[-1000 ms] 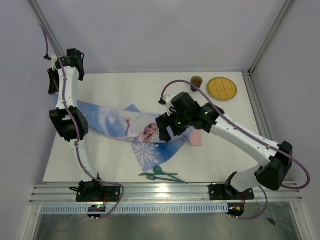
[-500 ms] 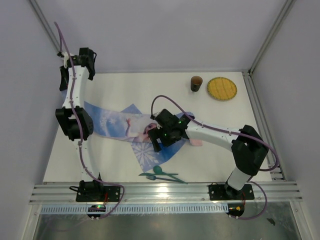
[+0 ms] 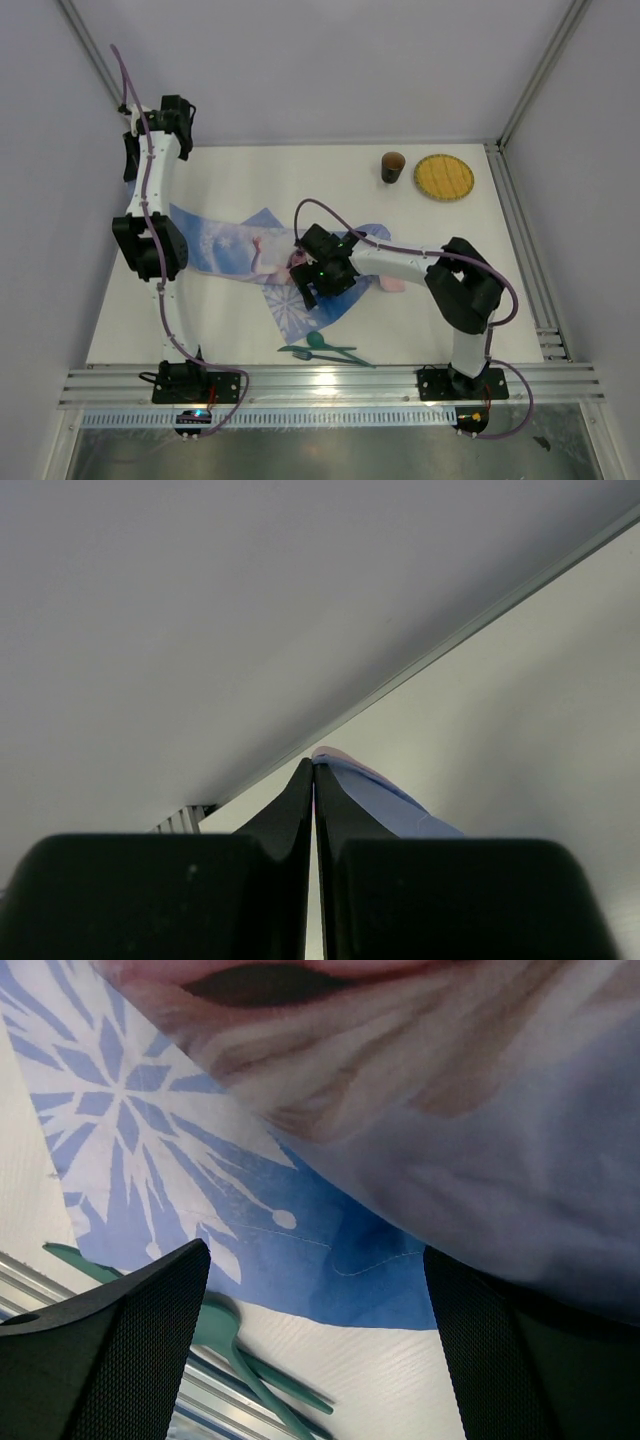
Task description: Set the dinner table for one person
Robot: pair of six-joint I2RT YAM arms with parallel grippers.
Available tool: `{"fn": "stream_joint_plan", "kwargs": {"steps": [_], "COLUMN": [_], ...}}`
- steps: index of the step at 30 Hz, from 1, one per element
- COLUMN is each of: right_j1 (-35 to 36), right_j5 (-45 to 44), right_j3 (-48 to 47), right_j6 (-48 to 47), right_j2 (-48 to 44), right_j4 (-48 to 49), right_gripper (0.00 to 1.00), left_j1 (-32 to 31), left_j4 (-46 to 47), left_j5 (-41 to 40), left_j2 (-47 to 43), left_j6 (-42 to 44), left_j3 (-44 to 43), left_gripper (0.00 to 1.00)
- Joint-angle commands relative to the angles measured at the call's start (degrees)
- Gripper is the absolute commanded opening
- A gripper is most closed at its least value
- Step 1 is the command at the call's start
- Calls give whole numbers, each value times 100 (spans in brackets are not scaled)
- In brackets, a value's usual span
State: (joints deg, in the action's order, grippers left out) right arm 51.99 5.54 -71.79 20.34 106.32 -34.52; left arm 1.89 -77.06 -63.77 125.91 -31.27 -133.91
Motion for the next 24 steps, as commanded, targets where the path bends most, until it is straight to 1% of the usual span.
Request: {"fn": "stream_joint_plan", "kwargs": {"steps": [1,5,10,14,18,22,24], "right_j1": [31,31,22,13,-22,-311,-566], "right_j5": [44,-9,-150,-89,-88,69,166], "right_j3": [-274,-274,7,112,296,814,1121], "right_j6": [111,137,163,190,426,743,840], "right_j2": [151,310,214,196,108,-208,-471], "right_j4": [-212,-485,-661,-784,-1144,-1171,-1118], "right_gripper": [92,92,92,91,92,92,91], "left_j1": [-4,-4,-4,-5,-4,-4,-4], "left_j4": [-521,-503,-503,-495,-486,-486,-486], "left_j5": [-74,-153,-162,-180,-232,-250,-250], "left_j2": [-75,-75,-75,-84,-110,-119,-110], "left_j6": [-29,-11,24,33,50,59,59], "left_j3": [-39,-39,-57,-65,-74,-74,-74], "left_gripper": [0,0,0,0,0,0,0]}}
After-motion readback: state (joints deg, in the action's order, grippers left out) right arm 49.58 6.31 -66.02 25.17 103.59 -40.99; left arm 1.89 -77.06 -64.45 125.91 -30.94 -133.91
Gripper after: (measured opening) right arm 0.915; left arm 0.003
